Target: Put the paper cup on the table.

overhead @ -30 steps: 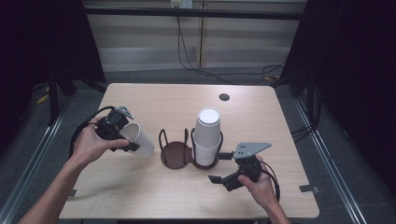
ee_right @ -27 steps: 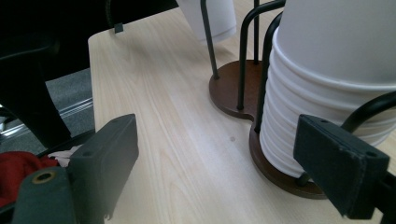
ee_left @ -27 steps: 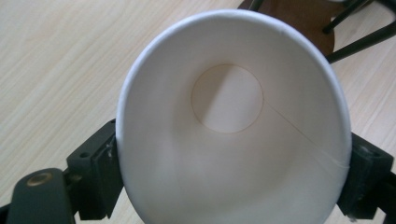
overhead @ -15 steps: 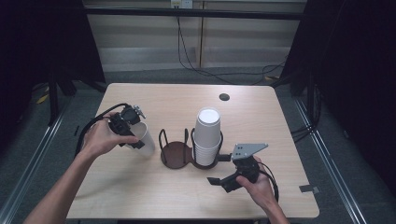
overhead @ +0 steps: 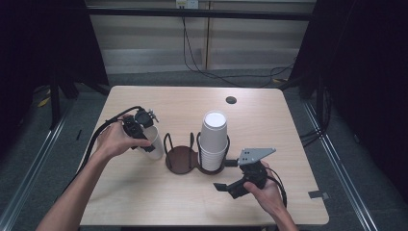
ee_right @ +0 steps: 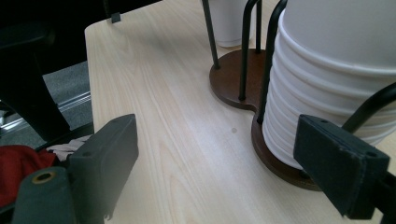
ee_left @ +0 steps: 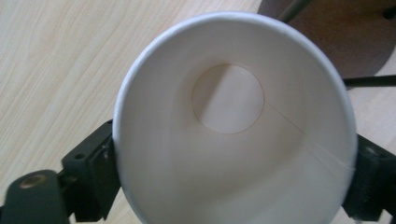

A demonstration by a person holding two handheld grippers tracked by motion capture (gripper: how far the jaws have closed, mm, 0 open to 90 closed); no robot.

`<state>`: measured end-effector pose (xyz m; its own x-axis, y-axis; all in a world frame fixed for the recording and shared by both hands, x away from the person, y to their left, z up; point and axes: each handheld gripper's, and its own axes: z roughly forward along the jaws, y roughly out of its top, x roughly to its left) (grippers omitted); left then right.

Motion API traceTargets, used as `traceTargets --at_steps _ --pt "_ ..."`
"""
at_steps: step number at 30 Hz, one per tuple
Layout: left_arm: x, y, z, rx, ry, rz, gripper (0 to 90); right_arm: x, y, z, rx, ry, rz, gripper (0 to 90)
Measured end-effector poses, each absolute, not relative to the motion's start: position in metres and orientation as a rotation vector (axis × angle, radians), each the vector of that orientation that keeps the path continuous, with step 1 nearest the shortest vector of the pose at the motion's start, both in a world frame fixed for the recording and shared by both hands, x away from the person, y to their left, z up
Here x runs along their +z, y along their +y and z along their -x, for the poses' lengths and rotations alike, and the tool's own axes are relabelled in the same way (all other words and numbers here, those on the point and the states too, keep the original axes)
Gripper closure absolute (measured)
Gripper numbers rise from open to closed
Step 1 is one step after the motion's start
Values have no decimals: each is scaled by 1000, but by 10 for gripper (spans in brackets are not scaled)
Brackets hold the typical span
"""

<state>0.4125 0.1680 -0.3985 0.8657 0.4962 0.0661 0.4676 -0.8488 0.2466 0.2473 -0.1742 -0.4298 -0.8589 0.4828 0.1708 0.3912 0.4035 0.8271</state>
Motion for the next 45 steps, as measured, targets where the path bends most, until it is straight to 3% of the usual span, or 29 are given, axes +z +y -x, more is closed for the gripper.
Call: traceTargets --at_steps 12,24,27,29,39,45 --pt "-405 159 -417 207 745 -2800 64 -433 -174 -249 1451 2560 -830 141" --pt "-418 164 -420 83 780 -2765 48 -436 -174 -250 1456 2568 -850 141" --pt "-424 166 -420 57 776 -2780 104 -436 -175 -251 1458 2568 -856 141" --pt "-426 169 -422 38 771 -2767 63 -437 -175 -252 1456 2572 -867 141" --pt "-428 174 -412 106 724 -2726 74 -438 -175 -251 1455 2572 -869 141" --pt "-432 182 -411 78 740 -2707 59 -438 -175 -252 1460 2570 -868 141"
